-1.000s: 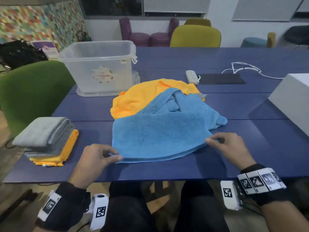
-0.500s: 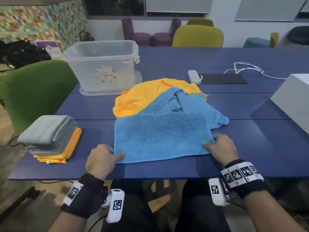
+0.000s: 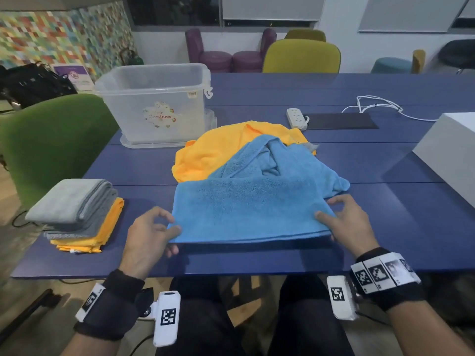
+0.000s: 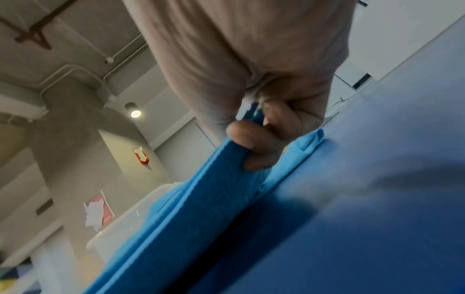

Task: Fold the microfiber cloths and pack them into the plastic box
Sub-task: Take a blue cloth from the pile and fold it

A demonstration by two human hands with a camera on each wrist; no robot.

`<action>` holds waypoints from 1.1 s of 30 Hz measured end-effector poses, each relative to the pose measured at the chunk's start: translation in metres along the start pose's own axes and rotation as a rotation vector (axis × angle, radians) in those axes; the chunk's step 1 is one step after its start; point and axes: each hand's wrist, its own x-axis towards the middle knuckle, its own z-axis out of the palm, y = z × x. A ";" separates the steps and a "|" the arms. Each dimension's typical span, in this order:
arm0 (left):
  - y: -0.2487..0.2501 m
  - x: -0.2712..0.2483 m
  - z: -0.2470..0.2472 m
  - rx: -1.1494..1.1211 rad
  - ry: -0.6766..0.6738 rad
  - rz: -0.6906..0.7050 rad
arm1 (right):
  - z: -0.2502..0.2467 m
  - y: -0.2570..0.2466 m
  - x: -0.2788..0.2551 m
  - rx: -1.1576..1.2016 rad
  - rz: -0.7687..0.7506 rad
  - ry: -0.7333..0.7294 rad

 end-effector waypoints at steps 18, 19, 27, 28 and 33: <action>-0.029 -0.031 -0.003 0.598 -0.044 0.220 | -0.008 0.029 -0.052 -0.417 -0.188 -0.070; -0.030 -0.034 -0.003 0.627 -0.045 0.254 | -0.007 0.029 -0.056 -0.449 -0.201 -0.045; -0.061 -0.036 0.027 0.928 -0.380 0.709 | 0.036 0.028 -0.076 -0.766 -0.648 -0.371; -0.066 -0.036 0.029 0.954 -0.394 0.720 | 0.041 0.034 -0.076 -0.798 -0.663 -0.402; -0.076 -0.034 0.020 0.876 -0.282 0.823 | 0.040 0.058 -0.078 -0.725 -0.742 -0.310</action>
